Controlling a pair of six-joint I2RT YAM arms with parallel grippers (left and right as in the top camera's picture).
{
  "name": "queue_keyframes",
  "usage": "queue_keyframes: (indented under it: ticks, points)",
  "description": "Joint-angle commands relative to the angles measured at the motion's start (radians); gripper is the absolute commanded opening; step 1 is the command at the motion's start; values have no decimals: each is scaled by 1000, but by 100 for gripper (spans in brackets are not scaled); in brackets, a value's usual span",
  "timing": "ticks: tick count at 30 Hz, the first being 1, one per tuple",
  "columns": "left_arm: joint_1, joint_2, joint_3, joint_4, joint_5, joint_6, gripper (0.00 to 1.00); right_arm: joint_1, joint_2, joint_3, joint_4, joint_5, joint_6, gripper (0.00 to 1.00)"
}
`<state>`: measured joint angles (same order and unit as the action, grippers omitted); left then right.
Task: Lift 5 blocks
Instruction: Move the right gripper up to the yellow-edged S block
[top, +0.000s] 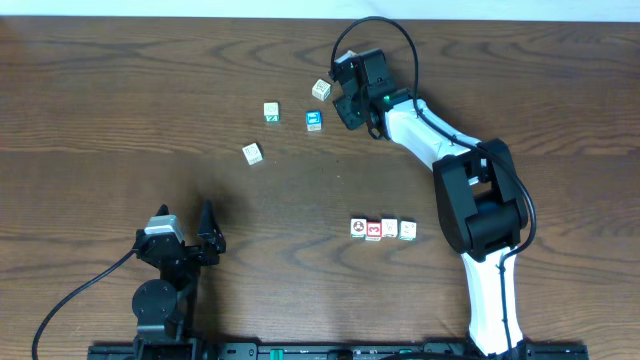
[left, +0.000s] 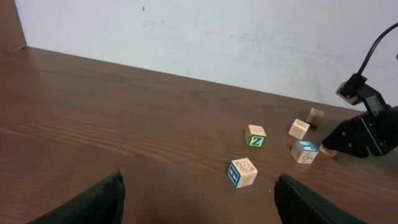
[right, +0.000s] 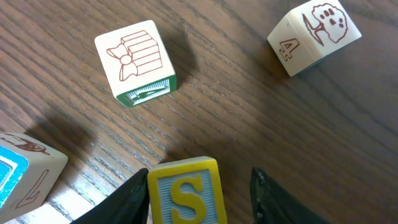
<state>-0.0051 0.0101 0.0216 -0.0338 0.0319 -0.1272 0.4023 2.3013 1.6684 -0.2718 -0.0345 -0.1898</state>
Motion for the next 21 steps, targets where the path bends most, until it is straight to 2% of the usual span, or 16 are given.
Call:
queue_keyframes:
  ticks: [1,12,18,21]
  points:
    - [-3,-6,-18,-36,-5,2,77,-11,5,21,-1,0,-10,45]
    - [-3,-6,-18,-36,-5,2,77,3,0,23,-13,0,-2,26]
    - [-3,-6,-18,-36,-5,2,77,14,-74,117,-138,0,94,4]
    - [-3,-6,-18,-36,-5,2,77,6,-168,165,-222,0,111,2]
